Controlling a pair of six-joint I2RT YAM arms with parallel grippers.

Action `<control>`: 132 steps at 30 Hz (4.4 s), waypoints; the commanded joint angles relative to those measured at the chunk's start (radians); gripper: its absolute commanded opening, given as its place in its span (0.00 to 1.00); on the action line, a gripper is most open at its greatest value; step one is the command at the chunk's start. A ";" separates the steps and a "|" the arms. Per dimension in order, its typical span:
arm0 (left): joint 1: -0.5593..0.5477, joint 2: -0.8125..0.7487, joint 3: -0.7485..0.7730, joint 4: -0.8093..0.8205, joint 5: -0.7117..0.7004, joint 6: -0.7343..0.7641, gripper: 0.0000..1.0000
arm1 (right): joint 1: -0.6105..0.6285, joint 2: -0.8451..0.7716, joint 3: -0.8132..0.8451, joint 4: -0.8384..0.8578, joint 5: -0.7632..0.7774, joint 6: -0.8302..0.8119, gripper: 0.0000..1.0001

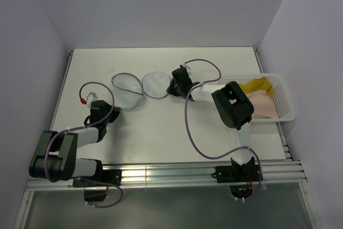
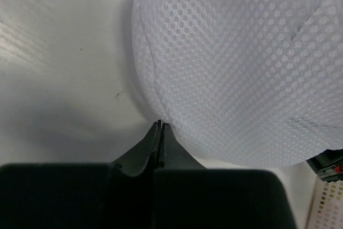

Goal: Place the bra in the laundry bag and zip it closed

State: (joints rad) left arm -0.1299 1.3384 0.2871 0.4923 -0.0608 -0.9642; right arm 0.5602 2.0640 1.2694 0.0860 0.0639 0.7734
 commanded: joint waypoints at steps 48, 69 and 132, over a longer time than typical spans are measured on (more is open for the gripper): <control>-0.227 -0.588 0.474 -0.526 0.682 0.364 0.88 | -0.400 -0.886 -0.415 -0.304 0.267 -0.250 0.44; -0.381 -0.656 0.495 -0.679 0.509 0.470 0.86 | -0.511 -0.640 -0.446 -0.295 0.169 -0.258 0.47; -0.689 -0.210 0.648 -0.370 0.411 0.326 0.95 | -0.519 -1.311 -0.459 -0.238 0.169 -0.180 0.00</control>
State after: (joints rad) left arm -0.7494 1.0790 0.8192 0.0090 0.4183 -0.6674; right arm 0.0475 0.7536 0.7559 -0.1932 0.2420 0.5758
